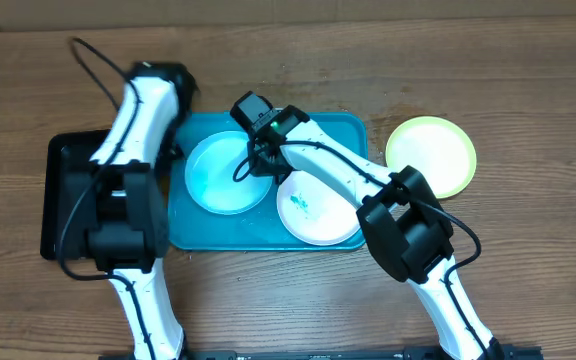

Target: Clean dirty plates on tray and stack at the side

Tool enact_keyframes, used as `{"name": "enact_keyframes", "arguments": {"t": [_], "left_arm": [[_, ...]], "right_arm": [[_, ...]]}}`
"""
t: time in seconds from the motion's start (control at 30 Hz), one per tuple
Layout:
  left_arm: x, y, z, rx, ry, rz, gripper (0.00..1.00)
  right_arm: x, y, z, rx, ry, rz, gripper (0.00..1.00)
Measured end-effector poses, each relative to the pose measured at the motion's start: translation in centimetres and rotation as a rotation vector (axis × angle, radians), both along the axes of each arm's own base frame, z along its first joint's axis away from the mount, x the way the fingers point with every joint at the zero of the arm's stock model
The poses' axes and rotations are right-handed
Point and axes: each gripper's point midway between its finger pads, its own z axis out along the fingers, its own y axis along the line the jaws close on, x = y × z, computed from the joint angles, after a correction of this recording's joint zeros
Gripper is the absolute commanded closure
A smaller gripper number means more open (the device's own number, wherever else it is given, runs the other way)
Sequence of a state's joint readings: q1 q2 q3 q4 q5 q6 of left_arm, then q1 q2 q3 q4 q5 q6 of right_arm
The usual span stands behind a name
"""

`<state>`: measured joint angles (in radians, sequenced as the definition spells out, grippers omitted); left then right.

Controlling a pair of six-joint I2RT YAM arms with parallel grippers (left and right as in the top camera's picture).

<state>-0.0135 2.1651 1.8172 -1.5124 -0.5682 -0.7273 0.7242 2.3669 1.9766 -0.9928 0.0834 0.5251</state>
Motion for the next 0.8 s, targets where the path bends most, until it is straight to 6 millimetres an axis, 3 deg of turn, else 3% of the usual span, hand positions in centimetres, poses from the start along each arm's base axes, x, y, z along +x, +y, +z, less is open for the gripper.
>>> {"name": "enact_keyframes", "arguments": {"t": [0.17, 0.23, 0.4, 0.63, 0.8], "left_arm": [[2.5, 2.2, 1.9, -0.082, -0.163, 0.113, 0.96], [2.9, 3.1, 1.6, -0.165, -0.204, 0.162, 0.95], [2.9, 4.9, 0.4, -0.427, -0.255, 0.225, 0.96], [0.4, 9.3, 0.3, -0.618, -0.305, 0.325, 0.96], [-1.0, 11.3, 0.4, -0.660, -0.332, 0.390, 0.96]], "right_arm": [[2.7, -1.1, 4.7, -0.111, -0.152, 0.025, 0.96], [4.2, -1.4, 7.8, -0.180, -0.261, 0.052, 0.96], [5.5, -1.2, 14.9, -0.371, -0.519, 0.119, 0.96], [3.2, 2.8, 25.1, -0.647, -0.915, 0.200, 0.96], [1.0, 4.4, 27.7, -0.845, -0.977, 0.319, 0.96]]}}
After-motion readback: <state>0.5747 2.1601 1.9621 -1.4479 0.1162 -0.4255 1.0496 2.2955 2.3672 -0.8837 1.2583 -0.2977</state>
